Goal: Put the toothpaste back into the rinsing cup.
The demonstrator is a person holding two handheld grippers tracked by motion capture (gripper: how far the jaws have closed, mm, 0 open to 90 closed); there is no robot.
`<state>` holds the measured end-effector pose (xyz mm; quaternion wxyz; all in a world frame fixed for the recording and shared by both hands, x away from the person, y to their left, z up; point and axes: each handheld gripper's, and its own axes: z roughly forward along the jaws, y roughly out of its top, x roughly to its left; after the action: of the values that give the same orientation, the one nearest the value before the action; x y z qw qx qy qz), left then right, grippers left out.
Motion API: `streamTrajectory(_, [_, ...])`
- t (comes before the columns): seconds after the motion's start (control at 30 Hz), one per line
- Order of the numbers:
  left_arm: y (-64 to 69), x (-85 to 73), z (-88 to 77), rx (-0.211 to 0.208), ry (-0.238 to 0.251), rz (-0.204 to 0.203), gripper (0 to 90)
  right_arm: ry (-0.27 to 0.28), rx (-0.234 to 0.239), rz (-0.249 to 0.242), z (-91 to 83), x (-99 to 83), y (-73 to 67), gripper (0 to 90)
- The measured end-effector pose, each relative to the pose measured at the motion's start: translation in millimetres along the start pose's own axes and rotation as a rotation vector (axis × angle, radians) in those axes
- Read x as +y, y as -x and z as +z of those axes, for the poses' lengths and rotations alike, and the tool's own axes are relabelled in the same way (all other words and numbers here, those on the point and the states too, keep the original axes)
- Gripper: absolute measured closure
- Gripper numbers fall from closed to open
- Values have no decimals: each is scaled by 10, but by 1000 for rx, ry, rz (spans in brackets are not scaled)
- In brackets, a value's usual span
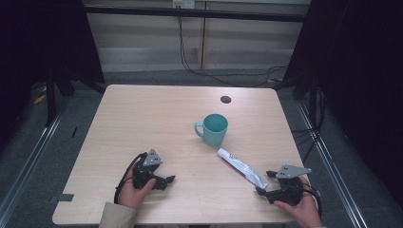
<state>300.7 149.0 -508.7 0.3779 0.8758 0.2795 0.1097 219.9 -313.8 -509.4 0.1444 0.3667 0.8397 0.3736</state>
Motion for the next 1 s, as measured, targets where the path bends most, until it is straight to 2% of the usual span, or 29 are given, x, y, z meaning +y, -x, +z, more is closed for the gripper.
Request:
streamTrajectory(0.2, [0, 0, 0, 0, 0, 0, 134, -1, -7, 1, 1, 1, -4, 198])
streamTrajectory(0.47, [-1, 2, 2, -2, -1, -2, 134, -2, -11, 31, 9, 12, -15, 174])
streamTrajectory(0.57, [-1, 2, 2, -2, 0, -4, 134, -56, -15, 16, 25, 80, -24, 169])
streamTrajectory(0.63, [-1, 2, 2, -2, 0, -3, 134, -66, -17, 15, 27, 96, -19, 173])
streamTrajectory(0.7, [-1, 2, 2, -2, 0, -2, 133, -118, -6, 22, 37, 177, -5, 203])
streamTrajectory(0.87, [-1, 2, 2, -2, -1, -2, 133, -144, 29, 27, 87, 265, -6, 217])
streamTrajectory(1.0, [-1, 2, 2, -2, 0, -3, 133, -176, 46, 10, 149, 375, -10, 224])
